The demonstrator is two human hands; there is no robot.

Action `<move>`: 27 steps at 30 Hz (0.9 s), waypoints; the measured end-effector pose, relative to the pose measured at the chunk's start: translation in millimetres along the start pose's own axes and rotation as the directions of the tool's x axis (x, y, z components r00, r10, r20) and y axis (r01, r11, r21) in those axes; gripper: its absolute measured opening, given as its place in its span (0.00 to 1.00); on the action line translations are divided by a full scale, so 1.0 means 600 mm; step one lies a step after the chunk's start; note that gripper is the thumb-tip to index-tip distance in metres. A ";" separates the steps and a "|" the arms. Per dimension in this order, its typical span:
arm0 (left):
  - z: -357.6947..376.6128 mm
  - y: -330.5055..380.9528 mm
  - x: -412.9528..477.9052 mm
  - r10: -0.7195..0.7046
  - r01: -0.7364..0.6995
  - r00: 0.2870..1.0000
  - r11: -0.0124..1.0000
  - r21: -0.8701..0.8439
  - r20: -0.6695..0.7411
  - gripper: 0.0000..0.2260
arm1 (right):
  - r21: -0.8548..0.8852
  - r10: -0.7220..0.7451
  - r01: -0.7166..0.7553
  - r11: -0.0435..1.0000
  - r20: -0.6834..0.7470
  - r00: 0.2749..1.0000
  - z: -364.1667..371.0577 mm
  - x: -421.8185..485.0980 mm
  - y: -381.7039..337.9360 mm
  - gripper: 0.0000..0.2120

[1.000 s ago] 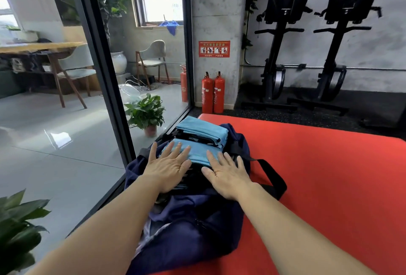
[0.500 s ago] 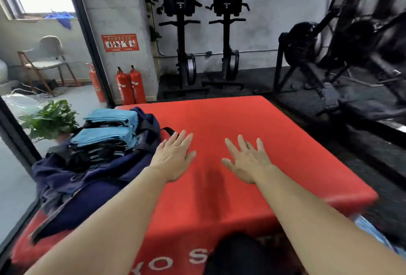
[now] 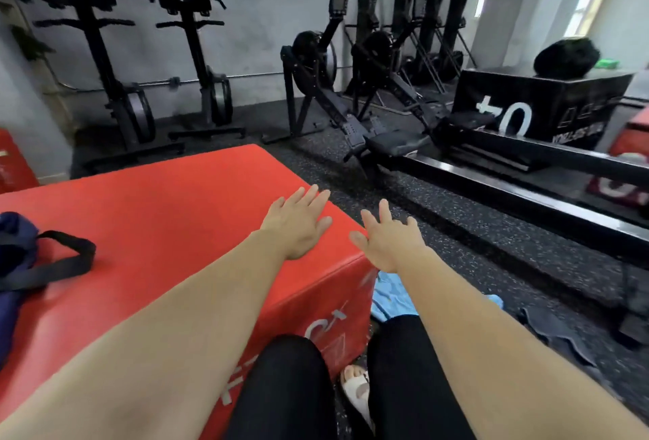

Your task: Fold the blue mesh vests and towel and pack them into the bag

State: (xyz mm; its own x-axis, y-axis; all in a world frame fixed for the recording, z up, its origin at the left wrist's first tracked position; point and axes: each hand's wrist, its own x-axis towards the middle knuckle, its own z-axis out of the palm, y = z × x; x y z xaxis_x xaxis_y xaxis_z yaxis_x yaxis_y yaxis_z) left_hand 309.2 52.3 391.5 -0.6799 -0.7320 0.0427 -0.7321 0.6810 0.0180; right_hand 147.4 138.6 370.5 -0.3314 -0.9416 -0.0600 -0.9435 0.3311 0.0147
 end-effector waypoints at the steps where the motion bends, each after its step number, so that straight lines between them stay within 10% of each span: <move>1: 0.003 0.018 0.016 0.026 -0.026 1.000 1.000 -0.002 0.006 0.26 | 0.003 0.020 -0.020 1.000 0.002 1.000 0.003 0.000 0.021 0.31; 27: 0.412 0.359 0.485 0.325 -0.323 0.857 0.943 -0.073 0.400 0.26 | 0.103 0.321 -0.401 0.910 0.434 0.842 0.436 0.195 0.483 0.27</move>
State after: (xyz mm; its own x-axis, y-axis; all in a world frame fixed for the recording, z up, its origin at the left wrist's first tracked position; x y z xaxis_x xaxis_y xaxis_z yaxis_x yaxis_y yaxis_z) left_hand -56.5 -18.8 160.8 -0.8374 -0.4139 -0.3569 -0.4678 0.8806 0.0763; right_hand -163.4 140.3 106.4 -0.5794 -0.6593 -0.4792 -0.7254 0.6852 -0.0658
